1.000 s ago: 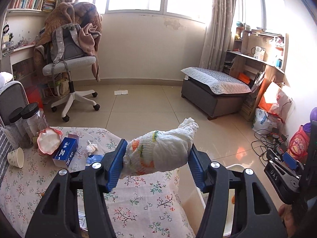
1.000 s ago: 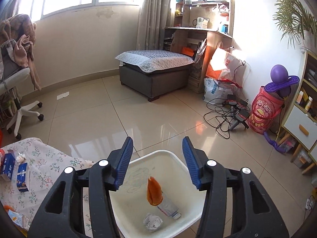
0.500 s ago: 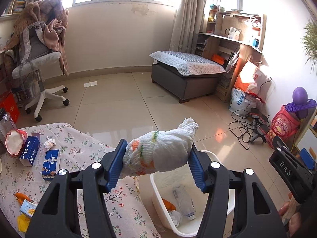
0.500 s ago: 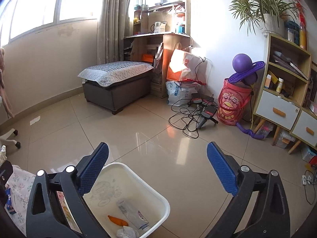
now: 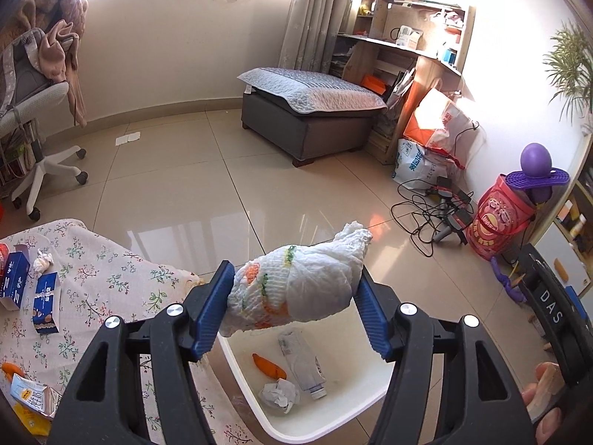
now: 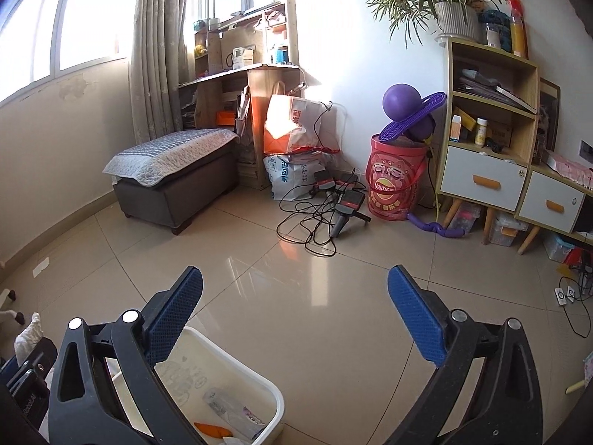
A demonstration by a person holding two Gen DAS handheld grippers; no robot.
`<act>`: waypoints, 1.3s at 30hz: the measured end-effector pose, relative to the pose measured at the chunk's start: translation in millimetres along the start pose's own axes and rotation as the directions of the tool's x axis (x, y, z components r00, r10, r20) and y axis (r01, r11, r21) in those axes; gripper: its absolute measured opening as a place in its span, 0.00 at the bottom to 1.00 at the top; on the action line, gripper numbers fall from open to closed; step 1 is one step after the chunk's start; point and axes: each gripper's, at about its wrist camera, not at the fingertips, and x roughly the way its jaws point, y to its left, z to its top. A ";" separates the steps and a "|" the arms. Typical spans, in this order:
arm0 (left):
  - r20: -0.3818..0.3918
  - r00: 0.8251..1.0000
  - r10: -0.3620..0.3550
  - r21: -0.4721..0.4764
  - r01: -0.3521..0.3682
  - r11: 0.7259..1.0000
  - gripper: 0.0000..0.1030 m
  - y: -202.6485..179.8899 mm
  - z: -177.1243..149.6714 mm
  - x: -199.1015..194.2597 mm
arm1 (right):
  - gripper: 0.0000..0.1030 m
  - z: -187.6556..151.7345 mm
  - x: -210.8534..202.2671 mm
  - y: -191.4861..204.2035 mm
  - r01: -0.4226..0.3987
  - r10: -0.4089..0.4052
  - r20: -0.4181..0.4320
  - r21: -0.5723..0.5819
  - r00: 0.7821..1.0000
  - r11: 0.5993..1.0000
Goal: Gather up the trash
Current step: 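Open the right gripper over the bin while the left gripper releases the diaper into it, then move both tools back over the table toward the remaining orange peel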
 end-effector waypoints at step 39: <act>0.011 0.954 0.301 -0.225 -0.291 0.930 0.87 154.9 -27.0 -65.0 | 0.93 -49.4 -75.8 131.1 -0.268 0.271 -0.028 -0.279 0.962 0.922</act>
